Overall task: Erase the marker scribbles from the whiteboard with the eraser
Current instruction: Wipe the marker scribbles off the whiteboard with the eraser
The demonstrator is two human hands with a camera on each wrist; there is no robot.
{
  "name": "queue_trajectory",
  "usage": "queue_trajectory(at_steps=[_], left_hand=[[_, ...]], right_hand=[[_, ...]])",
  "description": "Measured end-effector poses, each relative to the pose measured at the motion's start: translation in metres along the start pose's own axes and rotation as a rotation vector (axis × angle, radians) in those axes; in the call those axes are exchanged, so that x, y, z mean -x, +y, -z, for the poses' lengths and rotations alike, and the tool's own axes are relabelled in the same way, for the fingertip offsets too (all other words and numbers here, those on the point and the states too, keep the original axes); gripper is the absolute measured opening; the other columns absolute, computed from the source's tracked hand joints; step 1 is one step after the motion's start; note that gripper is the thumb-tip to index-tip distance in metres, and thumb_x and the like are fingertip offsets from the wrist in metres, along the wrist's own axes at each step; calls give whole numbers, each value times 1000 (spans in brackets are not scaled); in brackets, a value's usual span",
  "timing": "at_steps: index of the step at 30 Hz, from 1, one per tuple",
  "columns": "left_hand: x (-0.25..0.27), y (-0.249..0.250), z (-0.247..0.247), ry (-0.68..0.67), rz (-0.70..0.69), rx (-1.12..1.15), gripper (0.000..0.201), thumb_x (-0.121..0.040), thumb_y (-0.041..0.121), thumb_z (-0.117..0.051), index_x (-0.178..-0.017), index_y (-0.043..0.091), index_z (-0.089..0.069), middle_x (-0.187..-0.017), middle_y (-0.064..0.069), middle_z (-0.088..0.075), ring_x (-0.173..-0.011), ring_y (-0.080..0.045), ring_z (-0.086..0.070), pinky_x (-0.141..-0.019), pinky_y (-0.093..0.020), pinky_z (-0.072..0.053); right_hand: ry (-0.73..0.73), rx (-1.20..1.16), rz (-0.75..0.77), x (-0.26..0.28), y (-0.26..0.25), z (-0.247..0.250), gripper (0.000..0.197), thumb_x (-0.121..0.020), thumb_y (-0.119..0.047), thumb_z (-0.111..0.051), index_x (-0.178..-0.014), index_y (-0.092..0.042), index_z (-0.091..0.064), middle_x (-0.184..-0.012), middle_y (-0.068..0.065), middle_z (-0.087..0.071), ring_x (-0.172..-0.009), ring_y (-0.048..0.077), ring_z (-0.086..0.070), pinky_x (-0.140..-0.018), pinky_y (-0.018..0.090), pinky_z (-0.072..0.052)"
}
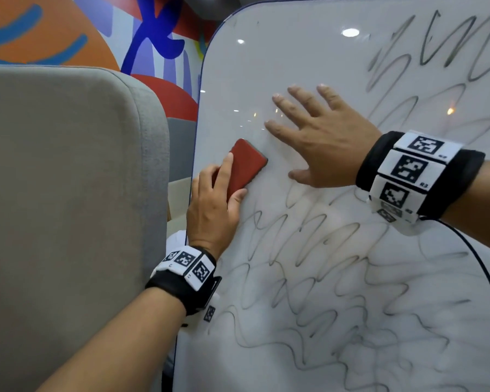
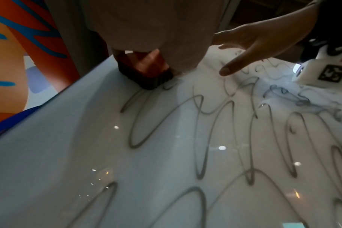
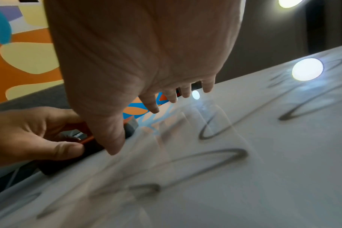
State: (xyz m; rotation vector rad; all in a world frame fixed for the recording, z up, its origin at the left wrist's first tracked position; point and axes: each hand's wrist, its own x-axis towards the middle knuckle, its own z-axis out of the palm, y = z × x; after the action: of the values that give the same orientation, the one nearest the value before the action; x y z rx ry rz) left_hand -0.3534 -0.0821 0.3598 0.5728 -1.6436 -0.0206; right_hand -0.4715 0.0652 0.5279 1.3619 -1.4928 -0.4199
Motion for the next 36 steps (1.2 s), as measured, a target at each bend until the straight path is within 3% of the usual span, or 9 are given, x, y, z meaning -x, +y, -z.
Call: queue_trajectory(at_steps=[4, 9, 12, 15, 21, 26, 28, 32, 36], left_hand=[[-8, 7, 0, 18, 162, 86, 68, -93, 31, -65, -153, 21, -34, -130, -11, -46, -115, -28, -45, -93, -40, -45], [-11, 11, -4, 67, 295, 204, 68, -92, 28, -68, -150, 10, -37, -135, -13, -45, -121, -28, -45, -99, -36, -42], [-1, 10, -4, 31, 110, 95, 66, -91, 26, -67, -148, 7, -39, -135, -15, -48, -118, -32, -45, -99, -42, -43], [8, 3, -1, -27, -32, 54, 65, -90, 24, -69, -147, 8, -42, -133, -14, -50, -115, -30, -46, -97, -40, -44], [-8, 0, -1, 69, 331, 175, 64, -92, 27, -68, -146, 6, -42, -137, -14, -46, -123, -30, -44, -100, -27, -33], [24, 0, -1, -42, 54, 28, 65, -92, 27, -66, -147, 5, -39, -134, -15, -49, -118, -32, -46, -102, -42, -41], [20, -1, 0, -32, 125, 74, 64, -92, 28, -67, -146, 7, -41, -134, -14, -48, -119, -30, -45, -102, -36, -39], [1, 3, -1, 80, 473, 223, 63, -92, 30, -67, -145, 7, -42, -135, -12, -46, -124, -27, -44, -92, -17, -28], [27, 16, -5, 2, 190, 83, 65, -90, 27, -69, -145, 5, -42, -134, -15, -49, -118, -31, -45, -96, -28, -35]], right_hand=[[12, -42, -8, -16, -6, 7, 93, -83, -67, -56, -155, -23, -16, -165, 14, -2, -152, 34, -1, -120, 56, -9], [-28, -36, -15, -20, -4, 0, 91, -84, -66, -55, -155, -24, -15, -165, 14, -1, -152, 34, -1, -120, 57, -10], [-16, -38, -14, -17, -5, -3, 90, -85, -65, -53, -155, -23, -16, -165, 14, -2, -152, 34, -1, -120, 57, -10], [-19, -32, -17, -17, -5, -4, 92, -84, -68, -51, -156, -24, -14, -165, 14, -1, -152, 34, -1, -120, 57, -9], [-40, -27, -17, -17, -4, -1, 94, -84, -65, -56, -156, -26, -13, -165, 12, 1, -152, 32, 1, -120, 56, -8], [-51, -32, -14, -16, -5, -1, 92, -86, -63, -55, -157, -26, -11, -165, 11, 2, -152, 32, 2, -120, 56, -8], [-52, -30, -12, -16, -5, 0, 90, -86, -62, -56, -156, -26, -12, -165, 12, 1, -152, 33, 1, -120, 56, -9], [-52, -26, -11, -14, -4, 2, 86, -87, -58, -56, -156, -27, -14, -165, 11, 0, -152, 33, 0, -120, 56, -10], [-67, -37, -7, -12, -3, 2, 84, -89, -56, -56, -156, -27, -14, -165, 11, 1, -152, 32, 1, -121, 55, -9]])
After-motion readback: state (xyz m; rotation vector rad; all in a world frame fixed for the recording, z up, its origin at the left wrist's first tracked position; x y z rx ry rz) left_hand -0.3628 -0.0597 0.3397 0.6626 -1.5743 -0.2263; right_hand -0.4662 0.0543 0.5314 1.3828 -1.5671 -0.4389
